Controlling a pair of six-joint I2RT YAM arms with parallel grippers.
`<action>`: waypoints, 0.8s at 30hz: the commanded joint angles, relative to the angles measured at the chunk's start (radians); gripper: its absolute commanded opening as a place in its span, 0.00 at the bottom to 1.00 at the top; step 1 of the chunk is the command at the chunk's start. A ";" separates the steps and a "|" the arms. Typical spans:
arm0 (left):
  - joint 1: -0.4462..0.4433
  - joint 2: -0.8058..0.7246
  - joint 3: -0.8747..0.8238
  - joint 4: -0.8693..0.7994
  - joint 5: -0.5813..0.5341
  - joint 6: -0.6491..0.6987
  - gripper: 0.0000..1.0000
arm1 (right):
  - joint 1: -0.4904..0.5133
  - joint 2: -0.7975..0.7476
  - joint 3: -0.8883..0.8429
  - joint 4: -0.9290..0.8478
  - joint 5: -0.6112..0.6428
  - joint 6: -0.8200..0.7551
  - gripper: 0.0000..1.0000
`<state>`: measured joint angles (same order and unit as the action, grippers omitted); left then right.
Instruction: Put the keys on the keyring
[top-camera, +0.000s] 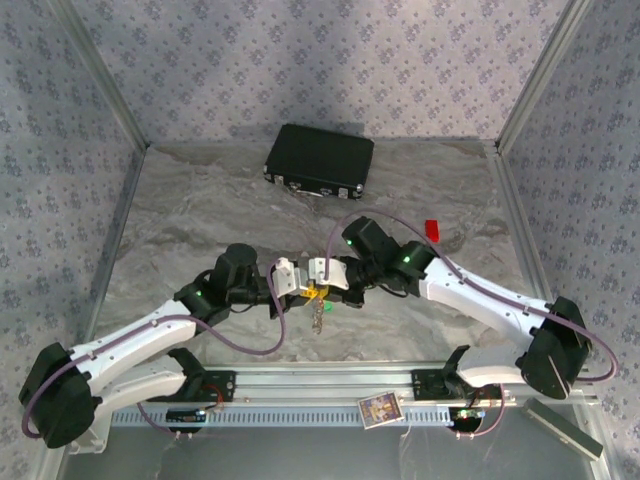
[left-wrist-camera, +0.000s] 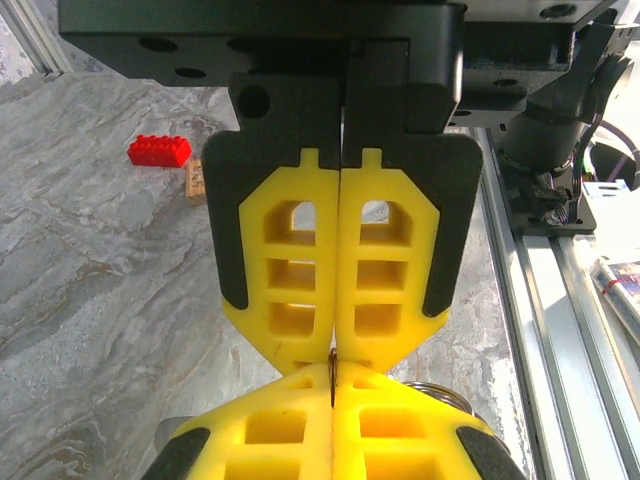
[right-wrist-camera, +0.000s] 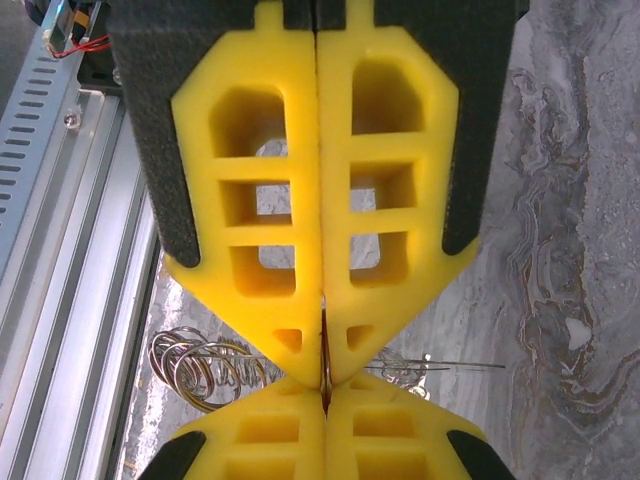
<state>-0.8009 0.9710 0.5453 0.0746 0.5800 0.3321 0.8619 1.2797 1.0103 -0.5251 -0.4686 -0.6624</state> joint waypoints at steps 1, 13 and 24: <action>-0.005 -0.014 0.003 0.007 0.007 -0.004 0.00 | -0.024 -0.066 -0.037 0.066 -0.071 0.033 0.17; -0.004 -0.046 -0.191 0.451 -0.022 -0.192 0.00 | -0.085 -0.134 -0.275 0.448 -0.192 0.263 0.31; -0.006 -0.031 -0.220 0.532 -0.011 -0.217 0.00 | -0.086 -0.118 -0.294 0.489 -0.212 0.284 0.16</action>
<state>-0.8005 0.9386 0.3267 0.5228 0.5533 0.1356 0.7799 1.1652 0.7284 -0.0681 -0.6563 -0.3988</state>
